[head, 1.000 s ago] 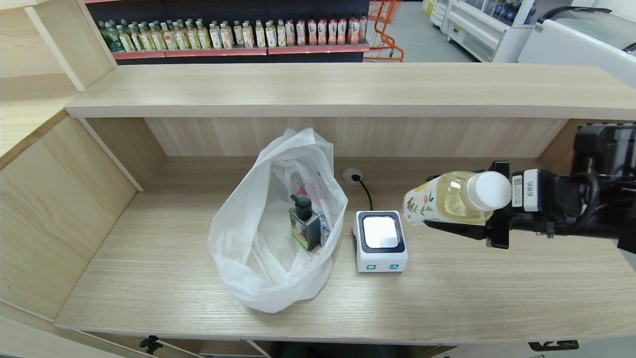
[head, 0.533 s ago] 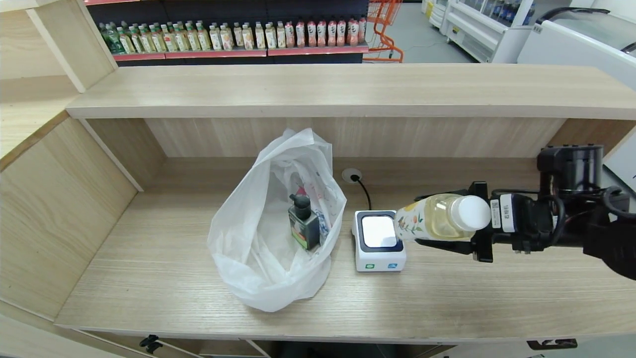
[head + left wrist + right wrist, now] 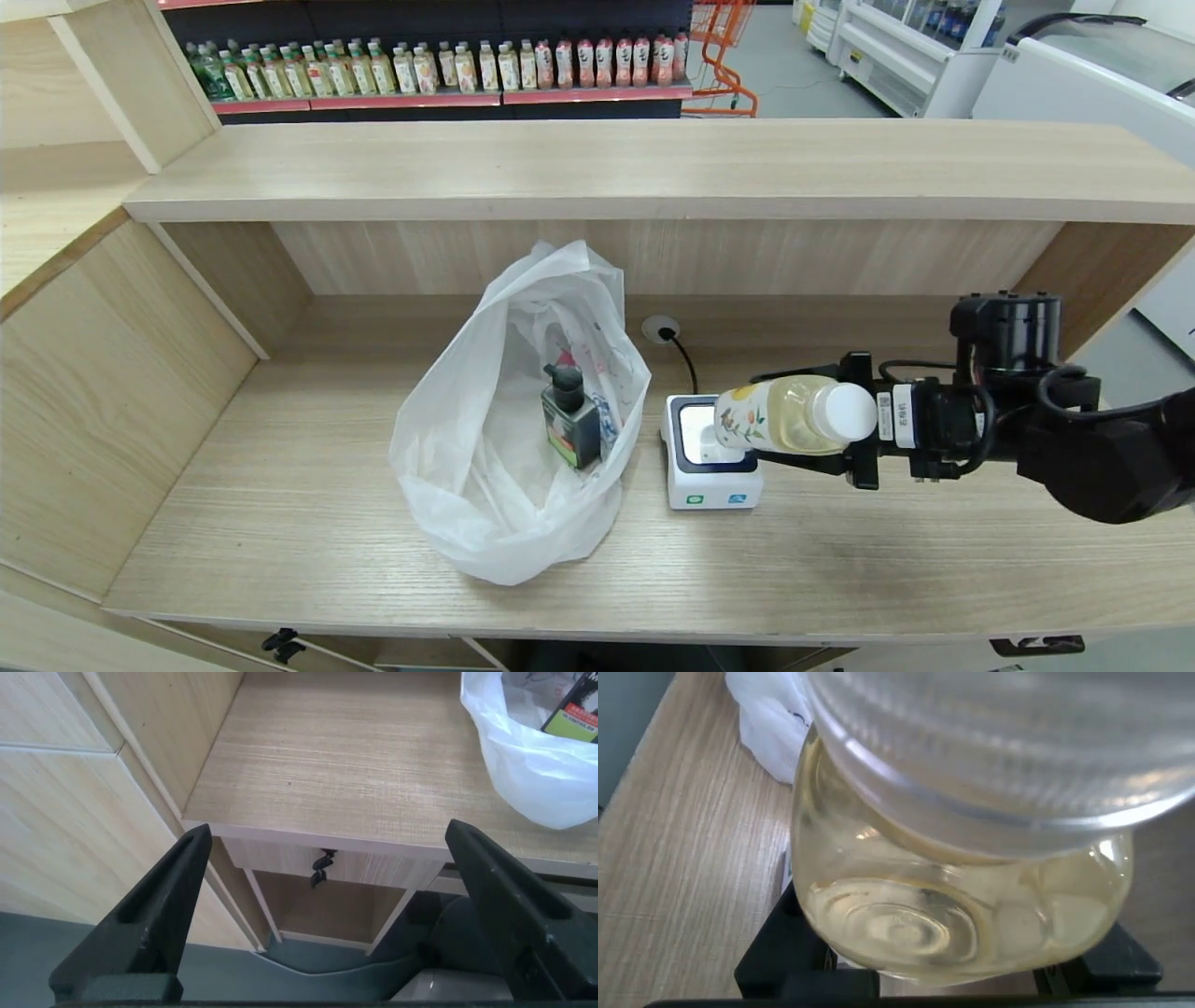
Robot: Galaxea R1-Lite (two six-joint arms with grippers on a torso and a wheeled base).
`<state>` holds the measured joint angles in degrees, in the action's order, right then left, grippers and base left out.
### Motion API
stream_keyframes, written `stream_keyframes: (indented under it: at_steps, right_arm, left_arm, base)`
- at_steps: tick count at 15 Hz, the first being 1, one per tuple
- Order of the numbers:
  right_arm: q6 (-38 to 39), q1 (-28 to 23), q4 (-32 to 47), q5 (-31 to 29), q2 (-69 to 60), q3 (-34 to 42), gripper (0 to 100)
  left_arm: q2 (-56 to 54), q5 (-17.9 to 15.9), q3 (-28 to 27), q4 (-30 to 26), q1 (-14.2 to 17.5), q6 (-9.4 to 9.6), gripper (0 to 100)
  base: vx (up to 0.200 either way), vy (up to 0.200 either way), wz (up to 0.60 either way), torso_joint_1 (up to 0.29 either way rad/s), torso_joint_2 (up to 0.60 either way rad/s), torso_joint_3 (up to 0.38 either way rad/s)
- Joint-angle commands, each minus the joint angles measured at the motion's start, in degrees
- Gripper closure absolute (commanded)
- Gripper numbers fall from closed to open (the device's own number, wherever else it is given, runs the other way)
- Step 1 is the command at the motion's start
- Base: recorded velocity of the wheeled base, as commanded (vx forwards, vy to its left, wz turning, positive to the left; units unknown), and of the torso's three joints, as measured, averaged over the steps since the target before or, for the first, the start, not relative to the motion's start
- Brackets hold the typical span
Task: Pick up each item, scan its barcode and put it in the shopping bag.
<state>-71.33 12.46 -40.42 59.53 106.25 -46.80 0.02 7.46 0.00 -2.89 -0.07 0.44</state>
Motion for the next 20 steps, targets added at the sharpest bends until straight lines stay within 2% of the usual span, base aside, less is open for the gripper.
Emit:
stream_keyframes:
  at_steps: [1, 7, 15, 17, 20]
  right_arm:
    - [0.05, 0.37, -0.53, 0.24, 2.82, -0.49, 100]
    - [0.05, 0.64, -8.71, 2.08, 8.0, -1.19, 100]
    - [0.49, 0.64, -9.06, 2.0, 7.3, -1.36, 100]
    - [6.11, 0.81, -9.06, 2.0, 2.99, -2.16, 100]
    - [27.91, 0.46, -9.06, 1.56, -8.34, -2.24, 100]
  left_arm:
    - [-0.02, 0.01, 0.0, -0.01, -0.01, 0.0, 0]
    - [-0.02, 0.01, 0.0, -0.01, -0.01, 0.0, 0]
    - [-0.02, 0.01, 0.0, -0.01, 0.07, 0.0, 0]
    - [-0.02, 0.01, 0.0, -0.01, 0.07, 0.0, 0]
    - [-0.02, 0.01, 0.0, -0.01, 0.07, 0.0, 0]
  base:
    - [0.0, 0.0, 0.0, 0.0, 0.0, 0.0]
    - [0.0, 0.0, 0.0, 0.0, 0.0, 0.0]
    - [0.0, 0.0, 0.0, 0.0, 0.0, 0.0]
    - [0.0, 0.0, 0.0, 0.0, 0.0, 0.0]
    - [0.0, 0.0, 0.0, 0.0, 0.0, 0.0]
